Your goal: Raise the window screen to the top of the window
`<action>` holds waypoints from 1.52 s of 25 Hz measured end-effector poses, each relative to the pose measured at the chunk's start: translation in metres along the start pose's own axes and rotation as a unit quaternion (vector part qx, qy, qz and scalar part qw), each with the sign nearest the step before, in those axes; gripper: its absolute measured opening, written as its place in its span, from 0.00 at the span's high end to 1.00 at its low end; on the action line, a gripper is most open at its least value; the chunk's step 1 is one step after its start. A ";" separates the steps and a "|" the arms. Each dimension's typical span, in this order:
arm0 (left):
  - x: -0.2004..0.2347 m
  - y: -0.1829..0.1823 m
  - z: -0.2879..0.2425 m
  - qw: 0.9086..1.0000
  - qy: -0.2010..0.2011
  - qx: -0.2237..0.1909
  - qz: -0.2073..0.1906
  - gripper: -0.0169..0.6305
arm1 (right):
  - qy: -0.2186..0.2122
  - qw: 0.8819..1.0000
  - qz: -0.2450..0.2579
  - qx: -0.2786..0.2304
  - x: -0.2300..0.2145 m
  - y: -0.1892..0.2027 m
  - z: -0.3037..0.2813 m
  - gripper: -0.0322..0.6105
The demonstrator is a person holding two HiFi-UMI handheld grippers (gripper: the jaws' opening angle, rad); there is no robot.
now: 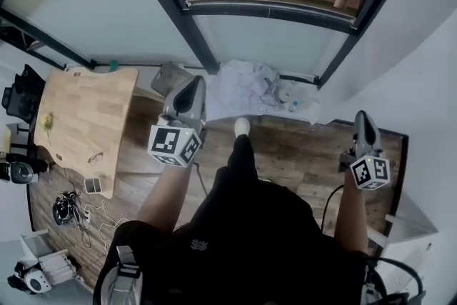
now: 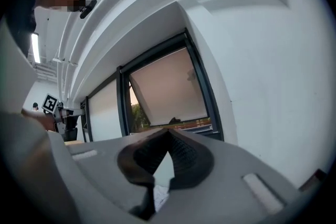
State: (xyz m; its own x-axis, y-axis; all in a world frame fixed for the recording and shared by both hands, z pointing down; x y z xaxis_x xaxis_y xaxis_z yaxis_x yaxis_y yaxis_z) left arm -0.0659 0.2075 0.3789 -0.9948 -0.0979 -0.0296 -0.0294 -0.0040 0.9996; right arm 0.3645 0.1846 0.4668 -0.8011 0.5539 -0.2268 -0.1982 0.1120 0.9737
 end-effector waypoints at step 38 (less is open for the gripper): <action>0.118 0.079 -0.429 0.977 0.177 0.020 -0.115 0.96 | 0.069 0.993 0.059 0.080 -0.070 -0.023 -0.434 0.95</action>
State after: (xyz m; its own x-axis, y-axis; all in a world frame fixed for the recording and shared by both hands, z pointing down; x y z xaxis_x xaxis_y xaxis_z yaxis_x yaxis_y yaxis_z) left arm -0.1433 -0.2316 0.4539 -0.8650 -0.4378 -0.2450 -0.2595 -0.0276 0.9653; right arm 0.1801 -0.2144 0.4516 -0.8850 0.4547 -0.1000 -0.0146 0.1876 0.9821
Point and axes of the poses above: the fingertips, and each gripper's own axes: z backward along the fingers, x to its left, y out of its underside, the point moved 1 cm from there along z, backward along the fingers, and after that the axes turned 10 degrees about -y, right-handed, at the moved point
